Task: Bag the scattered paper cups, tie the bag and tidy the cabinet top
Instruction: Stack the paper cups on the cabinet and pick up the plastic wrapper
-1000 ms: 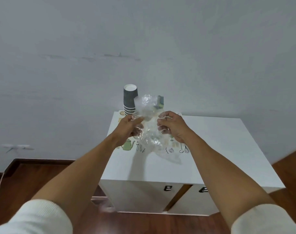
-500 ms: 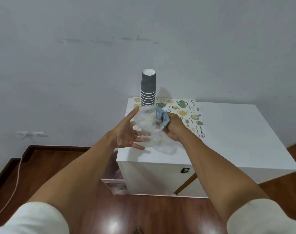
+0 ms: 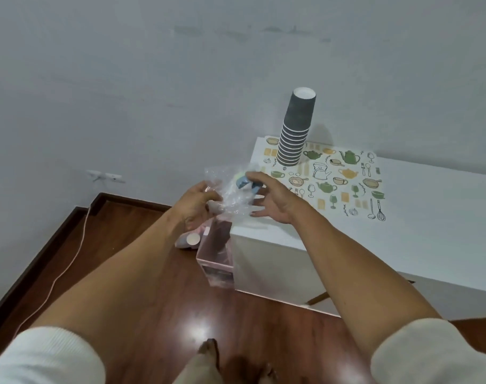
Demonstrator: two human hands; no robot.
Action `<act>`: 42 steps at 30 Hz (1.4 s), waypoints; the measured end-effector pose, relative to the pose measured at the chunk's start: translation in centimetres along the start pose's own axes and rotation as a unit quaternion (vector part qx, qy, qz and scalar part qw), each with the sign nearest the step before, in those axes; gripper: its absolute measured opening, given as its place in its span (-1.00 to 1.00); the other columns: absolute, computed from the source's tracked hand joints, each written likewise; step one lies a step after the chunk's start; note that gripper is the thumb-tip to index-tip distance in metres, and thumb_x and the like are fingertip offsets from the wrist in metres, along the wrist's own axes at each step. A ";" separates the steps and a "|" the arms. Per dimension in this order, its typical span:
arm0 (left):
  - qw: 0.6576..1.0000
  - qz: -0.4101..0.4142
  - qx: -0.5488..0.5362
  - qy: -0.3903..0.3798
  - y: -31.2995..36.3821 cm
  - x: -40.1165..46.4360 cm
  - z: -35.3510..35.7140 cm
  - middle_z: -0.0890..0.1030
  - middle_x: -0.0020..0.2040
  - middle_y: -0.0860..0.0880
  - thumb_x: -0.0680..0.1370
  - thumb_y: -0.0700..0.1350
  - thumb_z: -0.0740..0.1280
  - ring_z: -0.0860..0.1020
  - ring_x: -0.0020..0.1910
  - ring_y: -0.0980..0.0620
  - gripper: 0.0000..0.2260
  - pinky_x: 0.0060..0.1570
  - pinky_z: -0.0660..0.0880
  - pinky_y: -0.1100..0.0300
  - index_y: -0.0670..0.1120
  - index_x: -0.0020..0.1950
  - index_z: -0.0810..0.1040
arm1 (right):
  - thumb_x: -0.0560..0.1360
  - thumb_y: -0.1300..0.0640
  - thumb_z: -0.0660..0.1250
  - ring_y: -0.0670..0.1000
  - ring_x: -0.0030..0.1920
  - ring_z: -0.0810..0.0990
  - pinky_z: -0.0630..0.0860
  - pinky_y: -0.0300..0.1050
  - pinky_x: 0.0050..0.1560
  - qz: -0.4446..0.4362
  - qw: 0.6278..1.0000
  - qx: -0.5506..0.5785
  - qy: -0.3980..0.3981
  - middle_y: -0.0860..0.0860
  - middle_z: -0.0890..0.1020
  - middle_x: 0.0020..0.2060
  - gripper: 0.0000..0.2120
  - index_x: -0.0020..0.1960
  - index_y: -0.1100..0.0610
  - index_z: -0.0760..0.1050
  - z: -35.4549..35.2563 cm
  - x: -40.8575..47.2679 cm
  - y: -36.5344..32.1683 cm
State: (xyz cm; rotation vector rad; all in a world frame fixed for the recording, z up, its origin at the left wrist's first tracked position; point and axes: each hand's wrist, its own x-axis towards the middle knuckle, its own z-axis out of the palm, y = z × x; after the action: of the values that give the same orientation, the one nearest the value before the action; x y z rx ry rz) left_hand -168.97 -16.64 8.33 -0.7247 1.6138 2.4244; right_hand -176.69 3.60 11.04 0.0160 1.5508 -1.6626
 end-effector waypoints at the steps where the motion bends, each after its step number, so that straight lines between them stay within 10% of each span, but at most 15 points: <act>1: 1.000 -0.002 0.003 0.012 -0.2 0.1 -1.2 0.58 0.09 -0.20 0.49 -0.47 0.27 0.60 -0.01 -0.17 -0.65 -0.15 0.64 0.01 -0.11 0.15 0.58 | 0.39 -0.02 0.52 0.14 -0.05 0.55 0.54 0.13 0.07 -0.011 1.000 -0.015 0.013 0.12 0.54 0.04 -0.53 0.26 0.02 0.53 1.3 0.5 0.4; 5: 0.997 -0.005 -0.008 0.082 0.0 1.0 -5.9 0.58 -0.01 -0.22 0.53 -0.41 0.35 0.65 -0.07 -0.15 -0.84 -0.02 0.65 -0.04 -0.19 0.02 0.49 | 0.50 0.40 0.42 0.04 -0.19 0.58 0.63 -0.08 -0.12 -0.088 0.989 -0.046 0.111 0.15 0.57 -0.03 -0.63 0.23 0.18 0.42 5.7 3.4 1.1; 16: 0.970 -0.110 0.135 0.170 -3.7 6.6 -17.2 0.62 -0.04 -0.26 0.51 -0.28 0.26 0.60 -0.26 -0.13 -0.82 -0.45 0.57 0.17 -0.26 0.09 0.53 | 0.57 0.23 0.18 0.10 0.32 0.53 0.39 -0.25 0.29 -0.043 0.927 -0.258 0.269 0.05 0.56 0.35 -0.58 0.39 0.09 0.53 14.6 15.8 10.8; 23: 0.966 -0.127 0.117 0.191 -14.1 12.9 -21.0 0.58 -0.10 -0.17 0.50 -0.31 0.43 0.63 -0.27 -0.10 -0.73 -0.25 0.66 -0.04 -0.21 0.12 0.42 | 0.46 0.27 0.40 0.13 -0.12 0.60 0.39 -0.15 -0.18 -0.005 0.877 -0.232 0.420 0.02 0.59 -0.19 -0.86 -0.12 0.12 0.45 12.0 22.6 20.4; 28: 0.963 -0.186 0.091 0.173 -23.9 17.2 -21.9 0.53 -0.26 -0.14 0.59 -0.14 0.42 0.52 -0.33 -0.07 -0.75 -0.51 0.50 0.26 -0.12 -0.22 0.42 | 0.54 0.25 0.26 0.14 -0.11 0.60 0.34 -0.20 -0.17 0.034 0.851 -0.270 0.450 0.14 0.67 -0.09 -0.83 -0.06 0.24 0.64 9.1 28.0 28.4; 32: 0.963 -0.207 0.108 0.133 -29.9 20.9 -23.0 0.58 -0.15 -0.13 0.60 -0.11 0.40 0.53 -0.28 0.00 -0.79 -0.38 0.51 0.26 -0.07 -0.22 0.52 | 0.59 0.23 0.20 0.19 0.12 0.61 0.44 -0.16 0.00 0.042 0.850 -0.295 0.435 0.17 0.64 0.12 -0.76 0.10 0.24 0.62 7.4 32.1 33.5; 36: 0.971 -0.170 0.111 0.124 -32.3 23.4 -22.9 0.62 -0.08 -0.01 0.58 -0.16 0.42 0.55 -0.11 0.03 -0.86 -0.02 0.49 0.11 0.02 -0.12 0.54 | 0.63 0.18 0.17 0.10 0.47 0.36 0.40 -0.02 0.40 0.012 0.880 -0.323 0.349 0.05 0.17 0.60 -0.58 0.48 0.05 0.40 5.8 34.5 35.8; 42: 0.973 -0.126 0.106 0.160 -27.7 21.9 -22.7 0.64 0.11 -0.14 0.59 -0.27 0.39 0.57 -0.08 0.02 -0.73 0.08 0.55 0.14 -0.26 0.28 0.54 | 0.55 0.31 0.21 0.04 0.06 0.58 0.37 -0.28 -0.01 -0.033 0.879 -0.339 0.334 0.06 0.62 0.14 -0.71 0.18 0.12 0.59 7.3 32.2 33.7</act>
State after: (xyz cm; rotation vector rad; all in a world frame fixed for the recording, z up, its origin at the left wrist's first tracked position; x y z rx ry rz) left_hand -170.71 -28.73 -31.85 -1.2441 1.7295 1.9982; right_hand -174.71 -16.15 -31.78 0.1846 2.6219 -1.1113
